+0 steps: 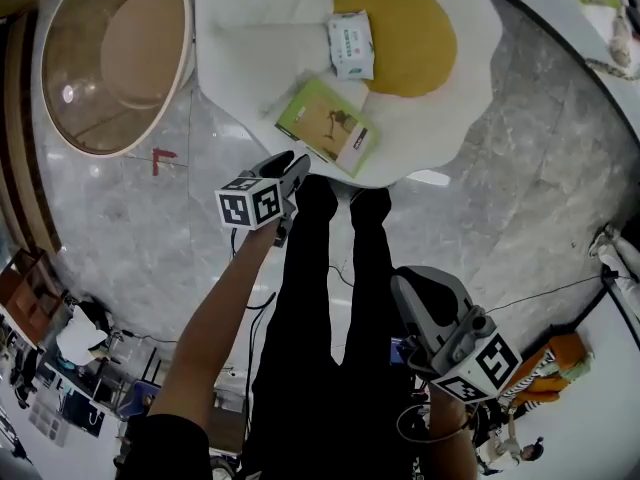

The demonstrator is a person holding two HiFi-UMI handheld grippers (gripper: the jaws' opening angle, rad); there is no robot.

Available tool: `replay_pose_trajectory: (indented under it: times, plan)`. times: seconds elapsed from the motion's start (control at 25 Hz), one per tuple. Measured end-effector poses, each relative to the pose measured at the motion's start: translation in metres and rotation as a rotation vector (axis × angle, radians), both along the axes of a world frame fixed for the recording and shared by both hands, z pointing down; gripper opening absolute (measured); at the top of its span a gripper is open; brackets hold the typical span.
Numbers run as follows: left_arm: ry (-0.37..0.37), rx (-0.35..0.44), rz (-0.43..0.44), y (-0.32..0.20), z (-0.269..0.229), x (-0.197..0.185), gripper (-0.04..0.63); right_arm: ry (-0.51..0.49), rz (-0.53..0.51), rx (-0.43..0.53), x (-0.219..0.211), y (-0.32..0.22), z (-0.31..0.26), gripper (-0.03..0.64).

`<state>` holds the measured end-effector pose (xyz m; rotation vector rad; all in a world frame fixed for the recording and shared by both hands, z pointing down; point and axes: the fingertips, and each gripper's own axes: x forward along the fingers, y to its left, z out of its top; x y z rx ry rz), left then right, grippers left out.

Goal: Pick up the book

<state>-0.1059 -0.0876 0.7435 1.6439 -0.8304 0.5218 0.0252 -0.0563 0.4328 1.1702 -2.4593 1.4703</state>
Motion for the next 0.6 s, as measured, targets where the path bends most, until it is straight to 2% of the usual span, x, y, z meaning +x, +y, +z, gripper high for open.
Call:
replay_pose_trajectory:
  times: [0.32, 0.6]
  plan:
    - [-0.001, -0.084, -0.173, -0.009, 0.038, -0.008, 0.211, -0.008, -0.016, -0.029, -0.006, -0.003, 0.014, 0.017]
    - [-0.012, -0.133, -0.262, -0.013, 0.065, -0.011, 0.273, -0.001, -0.016, -0.051, -0.003, -0.007, 0.023, 0.017]
